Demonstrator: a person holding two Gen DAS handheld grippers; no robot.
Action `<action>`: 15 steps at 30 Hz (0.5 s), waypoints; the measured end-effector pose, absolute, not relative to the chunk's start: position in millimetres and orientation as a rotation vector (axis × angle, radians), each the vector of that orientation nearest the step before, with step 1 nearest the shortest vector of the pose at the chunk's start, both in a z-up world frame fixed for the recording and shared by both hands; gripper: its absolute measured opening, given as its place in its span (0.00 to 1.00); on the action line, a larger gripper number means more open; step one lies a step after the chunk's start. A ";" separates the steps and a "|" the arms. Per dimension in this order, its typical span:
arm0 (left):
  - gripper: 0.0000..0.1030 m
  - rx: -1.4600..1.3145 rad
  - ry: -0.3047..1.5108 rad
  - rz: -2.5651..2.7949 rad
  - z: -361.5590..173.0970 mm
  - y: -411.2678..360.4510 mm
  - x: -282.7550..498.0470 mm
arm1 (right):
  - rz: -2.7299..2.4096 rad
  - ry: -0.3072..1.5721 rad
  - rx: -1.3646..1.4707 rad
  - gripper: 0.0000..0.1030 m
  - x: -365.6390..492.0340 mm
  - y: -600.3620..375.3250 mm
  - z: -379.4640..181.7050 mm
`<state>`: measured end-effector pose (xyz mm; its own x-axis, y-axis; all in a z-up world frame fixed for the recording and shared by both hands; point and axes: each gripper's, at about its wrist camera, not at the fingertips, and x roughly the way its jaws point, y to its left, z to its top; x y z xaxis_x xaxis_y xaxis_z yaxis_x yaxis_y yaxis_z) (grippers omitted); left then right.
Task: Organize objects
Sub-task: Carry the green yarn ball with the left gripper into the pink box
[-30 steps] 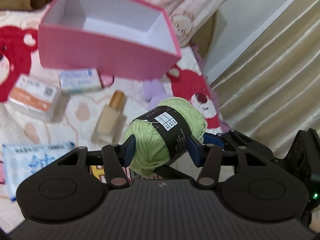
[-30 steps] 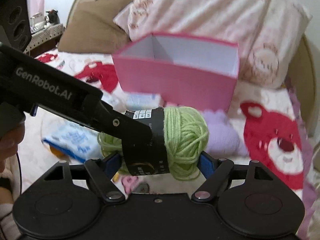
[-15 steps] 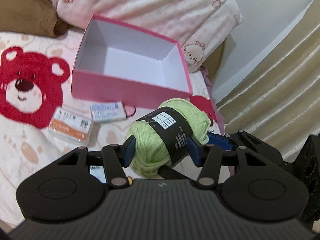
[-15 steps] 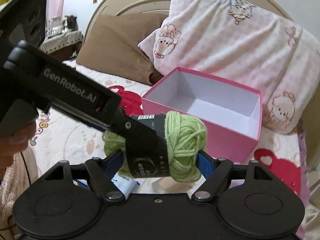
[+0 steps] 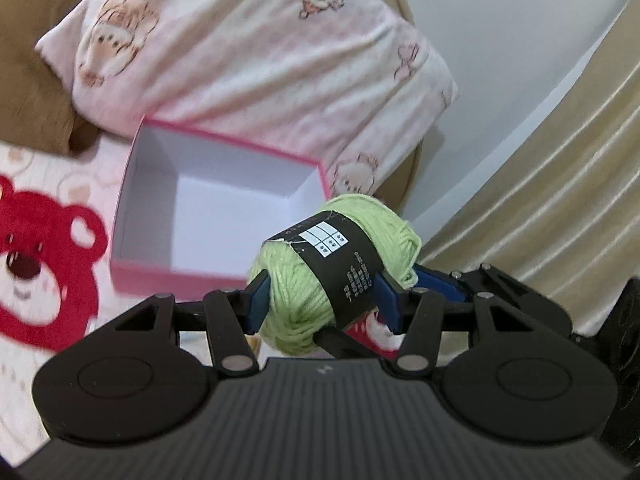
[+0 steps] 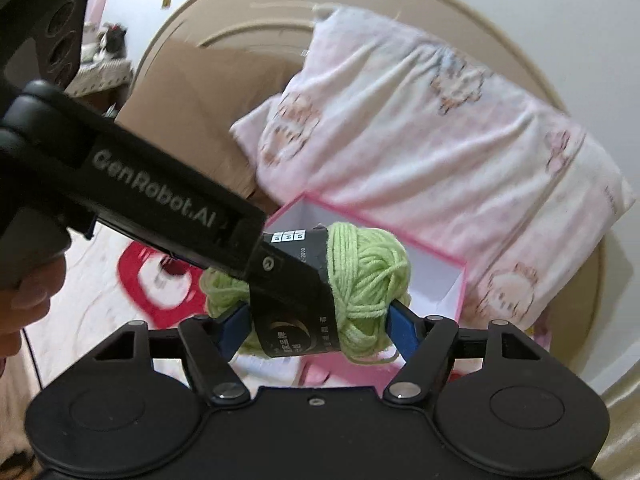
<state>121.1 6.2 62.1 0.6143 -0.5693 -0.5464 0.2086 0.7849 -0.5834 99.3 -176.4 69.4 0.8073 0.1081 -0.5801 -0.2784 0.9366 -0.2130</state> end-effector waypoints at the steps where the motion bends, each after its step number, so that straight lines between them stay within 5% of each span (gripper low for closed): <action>1: 0.51 -0.508 0.790 -0.480 64.7 5.1 129.2 | 0.199 0.587 -0.284 0.74 104.6 -179.0 69.7; 15: 0.51 -0.355 0.845 -0.459 25.5 -26.1 239.1 | 0.171 0.669 0.096 0.73 213.9 -239.9 6.4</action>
<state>239.1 -26.1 25.5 0.5767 -0.5202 -0.6300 0.2456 0.8458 -0.4735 213.9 -239.9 6.4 0.7713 0.1880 -0.6081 -0.1265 0.9816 0.1431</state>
